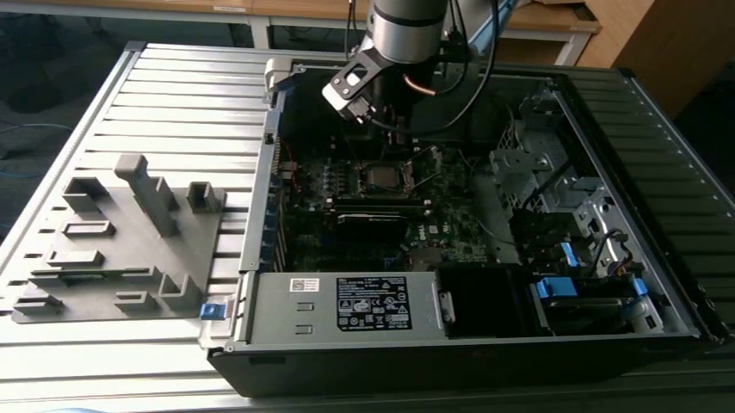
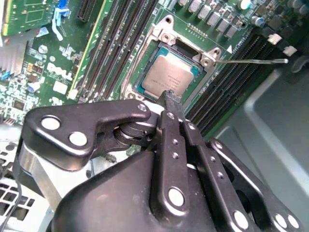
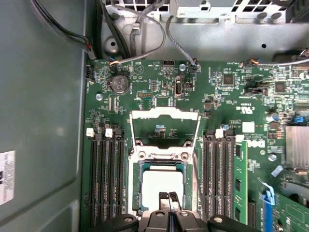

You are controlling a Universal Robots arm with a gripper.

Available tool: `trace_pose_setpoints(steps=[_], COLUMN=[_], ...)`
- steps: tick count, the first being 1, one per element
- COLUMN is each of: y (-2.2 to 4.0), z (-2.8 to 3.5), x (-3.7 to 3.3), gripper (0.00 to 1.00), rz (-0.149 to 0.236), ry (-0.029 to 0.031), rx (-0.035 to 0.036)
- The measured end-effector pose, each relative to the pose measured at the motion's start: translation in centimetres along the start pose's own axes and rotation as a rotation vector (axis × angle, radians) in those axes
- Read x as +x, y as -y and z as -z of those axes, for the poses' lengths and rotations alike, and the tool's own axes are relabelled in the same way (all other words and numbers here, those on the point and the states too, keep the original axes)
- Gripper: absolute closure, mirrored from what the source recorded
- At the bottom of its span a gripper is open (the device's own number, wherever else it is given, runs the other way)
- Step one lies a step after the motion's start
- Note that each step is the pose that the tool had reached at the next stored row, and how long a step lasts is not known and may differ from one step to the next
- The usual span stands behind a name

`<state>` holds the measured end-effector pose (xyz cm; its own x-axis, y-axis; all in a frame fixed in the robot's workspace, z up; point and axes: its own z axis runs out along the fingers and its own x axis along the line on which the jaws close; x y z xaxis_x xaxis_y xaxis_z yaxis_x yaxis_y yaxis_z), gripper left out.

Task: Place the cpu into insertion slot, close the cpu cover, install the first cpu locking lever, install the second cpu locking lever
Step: 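Close the cpu cover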

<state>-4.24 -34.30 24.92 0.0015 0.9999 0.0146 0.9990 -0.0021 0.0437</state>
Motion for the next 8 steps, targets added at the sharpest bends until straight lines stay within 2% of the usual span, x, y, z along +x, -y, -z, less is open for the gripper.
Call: trace_pose_setpoints(steps=[5,8], y=[-0.04,-0.04], z=[0.77,0.81], x=[0.01,0.02], gripper=[0.89,0.89], rz=[0.0,0.0], ry=[0.0,-0.0003], rx=[0.0,-0.0002])
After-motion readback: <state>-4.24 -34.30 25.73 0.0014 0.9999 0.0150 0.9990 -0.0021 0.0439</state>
